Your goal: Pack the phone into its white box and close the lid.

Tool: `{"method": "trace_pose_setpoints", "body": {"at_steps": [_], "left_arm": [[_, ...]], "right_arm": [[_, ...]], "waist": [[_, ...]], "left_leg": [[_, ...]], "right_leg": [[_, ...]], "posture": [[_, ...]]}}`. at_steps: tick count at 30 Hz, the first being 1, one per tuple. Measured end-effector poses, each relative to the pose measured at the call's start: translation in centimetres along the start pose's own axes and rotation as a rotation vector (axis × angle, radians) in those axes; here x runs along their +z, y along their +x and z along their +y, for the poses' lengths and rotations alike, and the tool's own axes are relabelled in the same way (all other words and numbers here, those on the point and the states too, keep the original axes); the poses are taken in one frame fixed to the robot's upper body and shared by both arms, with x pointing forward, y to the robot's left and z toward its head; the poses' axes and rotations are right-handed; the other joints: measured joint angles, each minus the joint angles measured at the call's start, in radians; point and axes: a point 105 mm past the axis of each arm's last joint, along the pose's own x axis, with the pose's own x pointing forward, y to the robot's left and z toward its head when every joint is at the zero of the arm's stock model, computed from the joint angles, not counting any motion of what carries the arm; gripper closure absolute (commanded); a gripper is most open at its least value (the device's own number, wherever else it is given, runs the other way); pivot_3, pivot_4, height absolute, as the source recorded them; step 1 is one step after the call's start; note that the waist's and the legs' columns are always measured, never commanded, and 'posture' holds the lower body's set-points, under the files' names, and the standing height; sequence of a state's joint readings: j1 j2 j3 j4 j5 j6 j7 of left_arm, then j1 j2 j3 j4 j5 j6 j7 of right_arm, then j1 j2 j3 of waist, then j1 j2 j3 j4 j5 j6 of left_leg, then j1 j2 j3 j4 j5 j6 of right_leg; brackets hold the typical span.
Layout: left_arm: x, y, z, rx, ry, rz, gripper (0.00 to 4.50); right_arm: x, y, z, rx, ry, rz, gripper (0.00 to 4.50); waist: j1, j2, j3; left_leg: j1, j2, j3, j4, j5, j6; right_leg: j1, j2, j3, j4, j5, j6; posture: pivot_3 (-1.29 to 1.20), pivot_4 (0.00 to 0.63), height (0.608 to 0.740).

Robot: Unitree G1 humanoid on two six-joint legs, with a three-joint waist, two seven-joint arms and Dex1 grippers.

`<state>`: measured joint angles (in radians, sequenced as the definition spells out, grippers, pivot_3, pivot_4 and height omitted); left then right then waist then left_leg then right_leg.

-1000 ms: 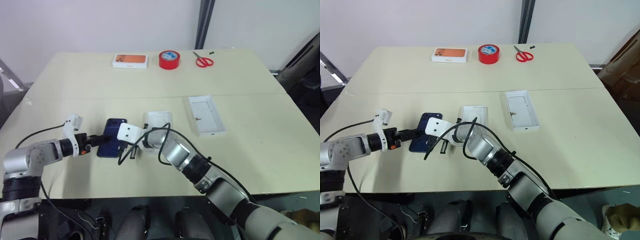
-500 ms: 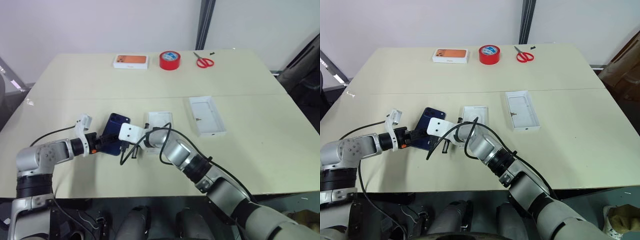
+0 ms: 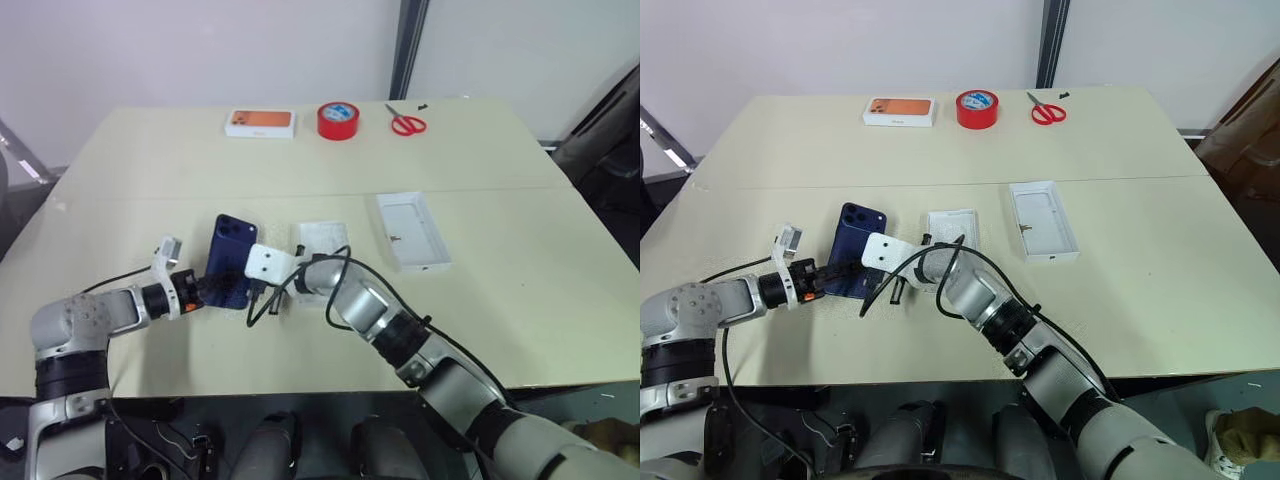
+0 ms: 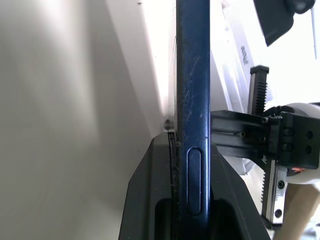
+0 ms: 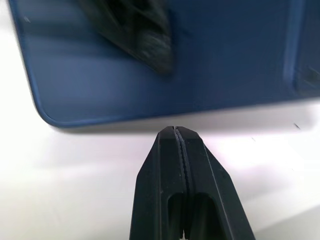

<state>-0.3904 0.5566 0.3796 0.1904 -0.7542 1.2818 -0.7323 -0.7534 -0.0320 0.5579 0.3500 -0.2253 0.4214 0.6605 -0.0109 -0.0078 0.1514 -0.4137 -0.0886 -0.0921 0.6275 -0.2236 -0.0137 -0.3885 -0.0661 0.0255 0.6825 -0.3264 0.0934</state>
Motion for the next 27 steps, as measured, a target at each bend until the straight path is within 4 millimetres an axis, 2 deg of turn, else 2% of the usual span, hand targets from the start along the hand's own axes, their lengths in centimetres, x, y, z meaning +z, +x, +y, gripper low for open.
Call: {"method": "trace_pose_setpoints", "body": {"at_steps": [3,4,6,8,10,12,16,18,21,25,27], "left_arm": [[0.0,-0.3,0.2,-0.003,-0.041,-0.02,4.47],[0.0,-0.3,0.2,-0.005,-0.053,-0.027,4.49],[-0.1,-0.3,0.2,-0.018,-0.094,-0.039,4.5],[-0.5,-0.1,0.0,-0.045,-0.15,-0.047,4.5],[-0.6,0.1,-0.2,-0.069,-0.186,-0.064,4.5],[-0.3,0.3,-0.6,-0.094,-0.208,-0.097,4.5],[0.2,0.3,-1.6,-0.129,-0.227,-0.135,4.5],[0.0,0.5,-1.9,-0.133,-0.23,-0.136,4.5],[-0.2,0.9,-2.1,-0.141,-0.237,-0.132,4.5],[0.2,1.0,-2.2,-0.139,-0.233,-0.142,4.5],[0.4,1.0,-2.4,-0.145,-0.227,-0.148,4.5]], "right_arm": [[0.6,-1.2,-0.7,0.009,0.123,-0.085,4.5],[1.1,-1.7,-0.9,0.03,0.173,-0.121,4.25],[2.7,-2.8,-1.2,0.062,0.247,-0.209,3.63],[4.5,-4.1,-1.7,0.078,0.279,-0.307,2.65],[5.3,-5.6,-2.1,0.09,0.257,-0.361,1.68],[4.3,-7.0,-2.0,0.118,0.194,-0.339,1.68],[-2.3,-9.6,-0.4,0.212,0.105,-0.149,1.68],[-4.2,-10.7,0.4,0.254,0.099,-0.102,1.68],[-4.7,-11.5,1.0,0.291,0.049,-0.092,1.68],[-4.8,-11.7,1.4,0.294,0.028,-0.101,1.68],[-4.8,-11.6,1.4,0.287,0.017,-0.108,2.22]], "waist": [[-0.004,0.0,0.0],[-0.005,0.0,0.0],[-0.006,0.0,0.001],[-0.005,-0.002,0.002],[-0.005,-0.003,0.003],[0.0,-0.005,0.003],[-0.002,-0.007,0.005],[-0.007,-0.007,0.005],[-0.017,-0.008,0.006],[-0.01,-0.008,0.006],[-0.004,-0.008,0.006]], "left_leg": [[0.0,0.0,0.0,-0.001,0.0,0.0],[0.0,0.001,0.0,-0.001,0.0,0.0],[0.0,0.001,0.0,-0.001,0.0,0.0],[-0.001,0.001,0.0,-0.001,0.0,0.001],[-0.002,0.001,0.0,-0.001,0.0,0.001],[-0.003,0.001,0.0,-0.001,-0.001,0.001],[-0.005,0.001,0.0,0.0,-0.001,0.002],[-0.008,0.002,0.001,0.0,-0.001,0.001],[-0.009,0.003,0.001,0.0,0.0,0.0],[-0.009,0.003,0.001,0.001,0.0,-0.001],[-0.01,0.003,0.001,0.002,0.001,-0.002]], "right_leg": [[-0.001,0.0,0.0,0.0,0.0,0.0],[-0.001,0.0,0.0,0.0,0.0,0.0],[-0.001,0.0,0.0,0.0,0.0,0.0],[-0.002,0.0,0.0,0.0,0.0,0.0],[-0.002,0.0,0.0,0.0,0.0,0.0],[-0.002,0.0,0.0,-0.001,0.0,0.0],[-0.002,0.0,0.0,-0.002,0.0,0.0],[-0.003,0.001,0.0,-0.001,0.0,0.0],[-0.005,0.002,0.0,0.0,0.0,0.0],[-0.004,0.002,0.0,-0.001,0.0,0.0],[-0.004,0.002,0.0,-0.001,0.0,0.0]], "posture": [[0.0,0.15,0.734],[0.0,0.15,0.734],[0.0,0.15,0.734],[0.0,0.15,0.734],[0.0,0.15,0.734],[0.0,0.15,0.734],[0.0,0.15,0.734],[0.0,0.15,0.734],[0.0,0.15,0.734],[0.0,0.15,0.734],[0.0,0.15,0.734]]}}
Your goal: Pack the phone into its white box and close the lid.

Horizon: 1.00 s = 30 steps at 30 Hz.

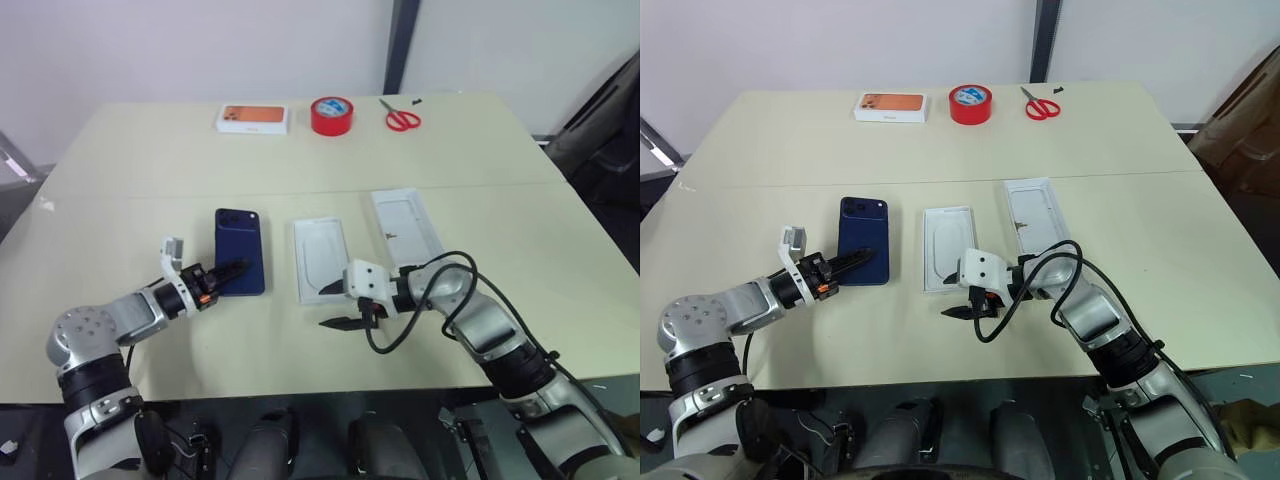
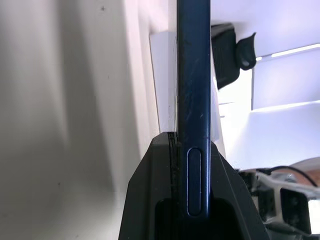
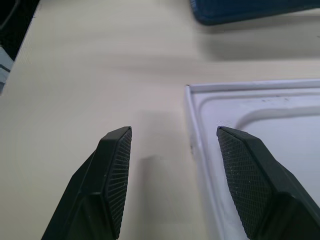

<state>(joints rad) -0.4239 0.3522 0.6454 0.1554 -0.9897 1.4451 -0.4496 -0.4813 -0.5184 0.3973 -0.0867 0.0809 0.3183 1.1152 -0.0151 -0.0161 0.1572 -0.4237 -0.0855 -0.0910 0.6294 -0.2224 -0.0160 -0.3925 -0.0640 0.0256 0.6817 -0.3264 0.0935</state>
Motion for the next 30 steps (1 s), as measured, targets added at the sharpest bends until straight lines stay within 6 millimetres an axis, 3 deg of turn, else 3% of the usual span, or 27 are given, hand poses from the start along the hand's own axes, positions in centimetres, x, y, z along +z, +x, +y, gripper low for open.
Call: {"method": "trace_pose_setpoints", "body": {"at_steps": [5,18,25,30], "left_arm": [[0.3,-0.1,0.0,0.006,0.016,-0.01,4.5],[0.1,0.3,-0.2,-0.006,0.029,0.008,4.5],[-0.2,1.0,-0.3,-0.016,0.02,0.01,4.5],[-0.4,2.3,-1.7,-0.062,0.013,0.016,4.5]], "right_arm": [[-0.4,0.0,-0.5,-0.037,-0.035,0.019,4.46],[-0.4,0.1,-0.5,-0.037,-0.04,0.037,4.46],[0.5,0.5,1.2,0.049,0.06,0.0,4.46],[1.0,1.5,1.9,0.052,0.074,0.009,4.46]], "waist": [[0.004,-0.001,0.0],[0.003,-0.001,0.0],[0.004,-0.001,0.0],[0.004,-0.001,0.001]], "left_leg": [[0.0,-0.001,0.0,0.001,0.001,-0.002],[0.0,-0.001,0.0,0.0,0.001,-0.002],[-0.001,-0.001,0.0,0.001,0.001,-0.002],[-0.001,-0.001,-0.001,0.001,0.001,-0.002]], "right_leg": [[0.001,-0.001,0.0,0.0,0.0,0.0],[0.001,-0.001,0.0,0.0,0.0,0.0],[0.0,-0.001,0.0,0.0,0.0,0.0],[0.0,-0.001,0.0,0.0,0.0,0.0]], "posture": [[0.0,0.15,0.734],[0.0,0.15,0.734],[0.0,0.15,0.734],[0.0,0.15,0.734]]}}
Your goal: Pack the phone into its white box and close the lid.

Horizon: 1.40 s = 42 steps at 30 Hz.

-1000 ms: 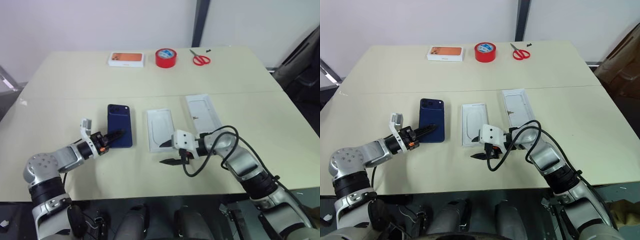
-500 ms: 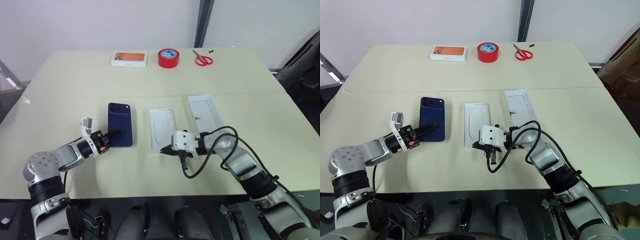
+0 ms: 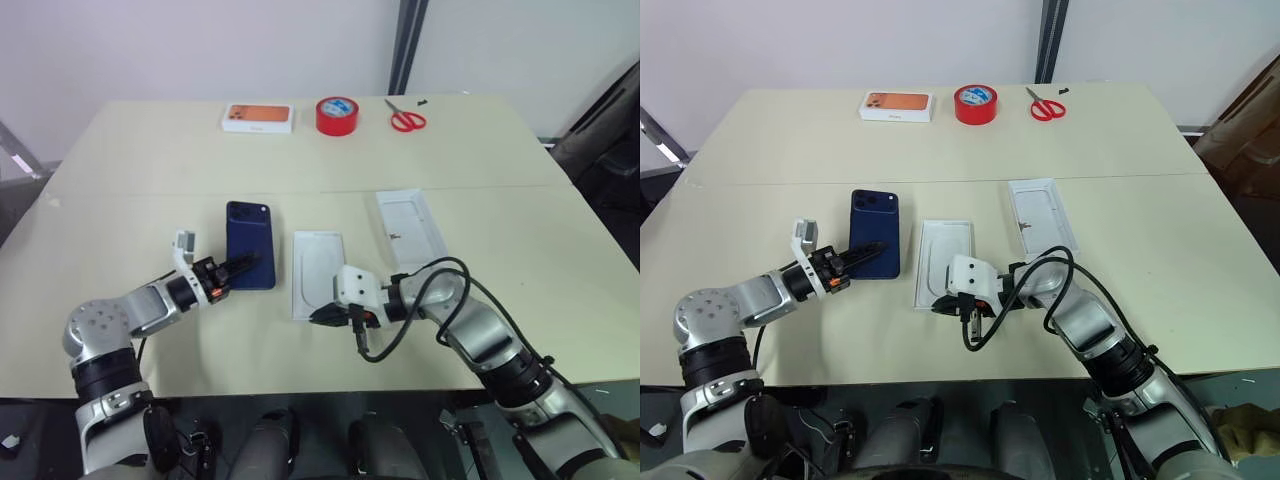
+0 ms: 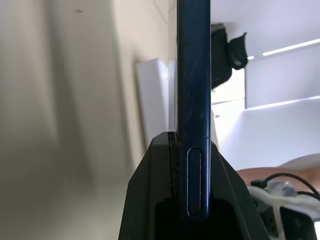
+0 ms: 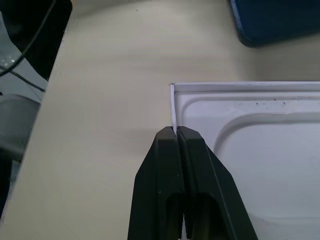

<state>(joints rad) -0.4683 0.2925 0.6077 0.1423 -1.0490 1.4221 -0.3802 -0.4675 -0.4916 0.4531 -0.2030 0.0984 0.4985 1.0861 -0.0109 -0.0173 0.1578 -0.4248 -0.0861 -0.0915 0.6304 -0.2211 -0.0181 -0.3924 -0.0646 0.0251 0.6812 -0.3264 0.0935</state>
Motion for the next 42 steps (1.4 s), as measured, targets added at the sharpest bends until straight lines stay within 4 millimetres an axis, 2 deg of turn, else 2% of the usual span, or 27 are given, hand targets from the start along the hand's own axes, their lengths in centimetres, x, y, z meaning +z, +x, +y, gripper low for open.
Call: {"method": "trace_pose_setpoints", "body": {"at_steps": [5,6,9,12,14,17,22,24,27,29,30,36,42], "left_arm": [[-0.6,1.1,-1.4,-0.038,0.018,0.011,4.5],[-0.8,1.2,-1.6,-0.04,0.019,0.012,4.5],[-1.3,1.7,-2.1,-0.049,0.018,0.02,4.5],[-1.9,2.0,-2.3,-0.048,0.012,0.02,4.5],[-2.6,2.3,-2.4,-0.049,0.001,0.024,4.5],[-3.5,2.8,-2.6,-0.044,-0.002,0.041,4.5],[-4.8,3.4,-2.6,-0.026,-0.011,0.062,4.5],[-5.2,3.4,-2.4,-0.017,-0.019,0.073,4.5],[-5.8,3.6,-2.4,-0.019,-0.025,0.1,4.5],[-6.3,3.7,-2.4,-0.017,-0.03,0.118,3.52],[-6.3,3.7,-2.5,-0.021,-0.028,0.124,3.3],[-6.3,3.5,-2.9,-0.024,-0.005,0.152,0.38],[-6.3,3.1,-3.1,-0.018,0.034,0.196,0.38]], "right_arm": [[0.0,0.3,0.2,-0.006,-0.017,0.014,4.46],[0.0,0.3,0.1,-0.008,-0.012,0.014,4.21],[0.1,0.1,-0.1,-0.02,0.017,-0.003,3.18],[1.0,-0.8,-0.7,-0.047,0.03,-0.052,1.64],[2.0,-2.1,-1.2,-0.071,0.031,-0.095,0.62],[2.3,-4.2,-1.8,-0.094,0.041,-0.115,0.62],[-0.2,-7.5,-4.1,-0.22,0.068,-0.034,0.62],[-1.1,-8.0,-4.6,-0.254,0.087,-0.02,0.62],[-1.1,-8.0,-5.0,-0.277,0.086,-0.029,0.62],[-1.0,-7.8,-5.0,-0.282,0.084,-0.038,0.57],[-1.0,-7.6,-5.0,-0.284,0.084,-0.043,0.57],[-0.8,-7.2,-5.2,-0.297,0.065,-0.049,0.57],[-1.3,-7.3,-5.5,-0.315,0.069,-0.039,0.57]], "waist": [[-0.001,0.0,0.0],[-0.001,0.0,0.0],[-0.001,0.0,0.0],[0.0,0.0,0.0],[0.001,0.0,0.0],[0.003,-0.001,0.001],[0.002,-0.001,0.001],[-0.001,-0.001,0.001],[-0.001,-0.001,0.001],[0.0,-0.001,0.001],[0.001,-0.002,0.001],[0.002,-0.002,0.001],[0.001,-0.001,0.001]], "left_leg": [[0.0,0.0,0.0,0.0,0.0,0.0],[0.0,0.0,0.0,0.0,0.0,0.0],[0.0,0.0,0.0,0.0,0.0,0.0],[0.0,0.0,0.0,0.0,0.0,0.0],[0.0,0.0,0.0,0.0,0.0,0.0],[0.0,0.0,0.0,0.0,0.0,0.0],[0.0,0.0,0.0,0.0,-0.002,0.004],[0.0,0.0,0.001,0.0,-0.002,0.003],[0.0,0.0,0.001,0.0,0.0,0.0],[0.0,0.0,0.001,0.001,0.0,0.0],[0.0,0.0,0.001,0.001,0.0,0.0],[0.0,0.0,0.001,0.001,0.0,0.0],[0.0,0.0,0.001,0.001,0.0,0.0]], "right_leg": [[0.0,0.0,0.0,0.0,0.0,0.0],[0.0,0.0,0.0,0.0,0.0,0.0],[0.0,0.0,0.0,0.0,0.0,0.0],[0.0,0.0,0.0,0.0,0.0,0.0],[0.0,0.0,0.0,0.0,0.0,0.0],[0.001,0.0,0.0,0.0,0.0,0.0],[0.0,0.0,0.0,0.0,0.0,0.0],[0.0,0.0,0.001,0.0,0.0,0.0],[0.0,0.0,0.001,0.0,0.0,0.0],[0.0,0.0,0.001,0.0,0.0,0.0],[0.0,0.0,0.001,0.0,0.0,0.0],[0.0,0.0,0.001,0.0,0.0,0.0],[0.0,0.0,0.001,0.0,0.0,0.0]], "posture": [[0.0,0.15,0.734],[0.0,0.15,0.734],[0.0,0.15,0.734],[0.0,0.15,0.734],[0.0,0.15,0.734],[0.0,0.15,0.734],[0.0,0.15,0.734],[0.0,0.15,0.734],[0.0,0.15,0.734],[0.0,0.15,0.734],[0.0,0.15,0.734],[0.0,0.15,0.734],[0.0,0.15,0.734]]}}
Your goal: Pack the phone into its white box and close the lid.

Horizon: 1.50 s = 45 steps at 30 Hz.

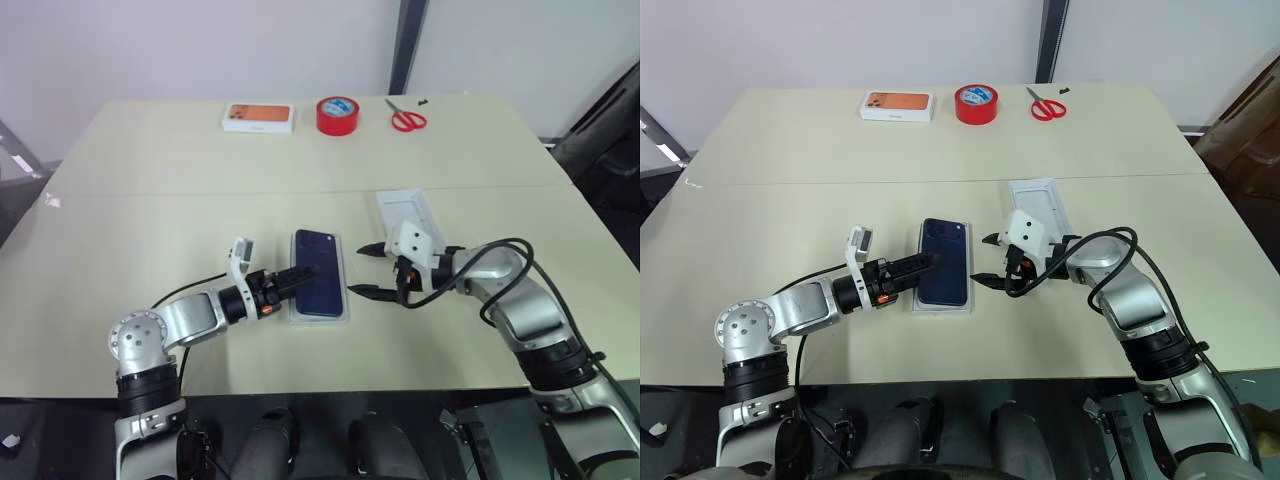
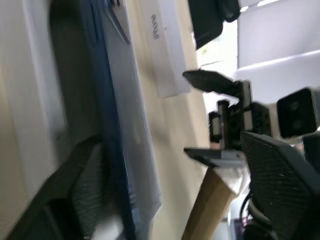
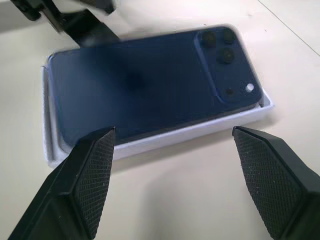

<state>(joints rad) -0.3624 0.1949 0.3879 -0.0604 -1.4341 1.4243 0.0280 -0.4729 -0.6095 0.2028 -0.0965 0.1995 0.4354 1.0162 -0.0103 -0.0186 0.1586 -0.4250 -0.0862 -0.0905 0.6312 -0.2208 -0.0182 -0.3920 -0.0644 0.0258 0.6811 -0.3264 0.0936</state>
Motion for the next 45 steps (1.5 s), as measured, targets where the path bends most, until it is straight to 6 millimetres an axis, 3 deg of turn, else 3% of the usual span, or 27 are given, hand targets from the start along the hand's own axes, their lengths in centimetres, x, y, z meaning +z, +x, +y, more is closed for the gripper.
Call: {"method": "trace_pose_setpoints", "body": {"at_steps": [24,34,35,36,38,40,43,45], "left_arm": [[0.0,-2.1,-0.5,0.068,0.13,0.124,0.38],[0.3,-2.0,-1.1,0.066,0.192,0.112,0.38],[0.8,-2.2,-1.1,0.074,0.202,0.085,0.34],[1.2,-2.4,-0.9,0.086,0.211,0.067,0.6],[2.3,-3.0,-0.2,0.16,0.268,0.024,1.11],[4.0,-4.0,0.8,0.253,0.326,-0.04,2.21],[4.7,-4.5,2.0,0.335,0.402,-0.05,3.61],[4.4,-4.2,2.7,0.36,0.43,-0.024,4.45]], "right_arm": [[0.0,1.0,-0.1,-0.005,-0.008,-0.009,0.57],[0.0,1.1,-0.2,-0.009,-0.009,-0.014,0.57],[0.0,1.2,-0.2,-0.009,-0.007,-0.014,0.99],[-0.1,1.1,-0.2,-0.01,-0.006,-0.013,1.12],[-0.1,1.2,-0.3,-0.019,-0.004,-0.013,1.83],[-0.3,1.1,-0.6,-0.039,-0.011,-0.005,2.98],[-0.7,1.1,-1.3,-0.083,-0.041,0.018,4.42],[-1.1,1.4,-1.6,-0.099,-0.077,0.048,4.5]], "waist": [[-0.001,0.0,0.0],[-0.001,0.0,0.0],[-0.001,0.0,0.0],[-0.001,0.0,0.0],[-0.001,0.0,0.0],[-0.001,0.001,0.0],[0.0,0.001,0.0],[0.002,0.001,0.0]], "left_leg": [[0.0,0.0,0.0,0.0,0.0,0.0],[0.0,0.0,0.0,0.0,0.0,0.0],[0.0,0.0,0.0,0.0,0.0,0.0],[0.0,0.0,0.0,-0.001,0.0,0.0],[0.0,0.0,0.0,-0.001,0.0,0.0],[0.0,0.0,0.0,-0.001,0.0,0.0],[0.0,0.0,0.001,-0.001,0.0,0.0],[0.0,0.0,0.001,-0.001,0.0,0.0]], "right_leg": [[-0.001,0.0,0.001,0.0,0.0,0.0],[-0.001,0.0,0.001,0.0,0.0,0.0],[-0.001,0.0,0.001,0.0,0.0,0.0],[-0.001,0.0,0.001,0.0,0.0,0.0],[-0.001,0.0,0.001,0.0,0.0,0.0],[-0.001,0.0,0.001,0.0,0.0,0.0],[-0.001,0.0,0.001,0.0,0.0,0.0],[-0.001,-0.001,0.001,0.0,0.0,0.0]], "posture": [[0.0,0.15,0.734],[0.0,0.15,0.734],[0.0,0.15,0.734],[0.0,0.15,0.734],[0.0,0.15,0.734],[0.0,0.15,0.734],[0.0,0.15,0.734],[0.0,0.15,0.734]]}}
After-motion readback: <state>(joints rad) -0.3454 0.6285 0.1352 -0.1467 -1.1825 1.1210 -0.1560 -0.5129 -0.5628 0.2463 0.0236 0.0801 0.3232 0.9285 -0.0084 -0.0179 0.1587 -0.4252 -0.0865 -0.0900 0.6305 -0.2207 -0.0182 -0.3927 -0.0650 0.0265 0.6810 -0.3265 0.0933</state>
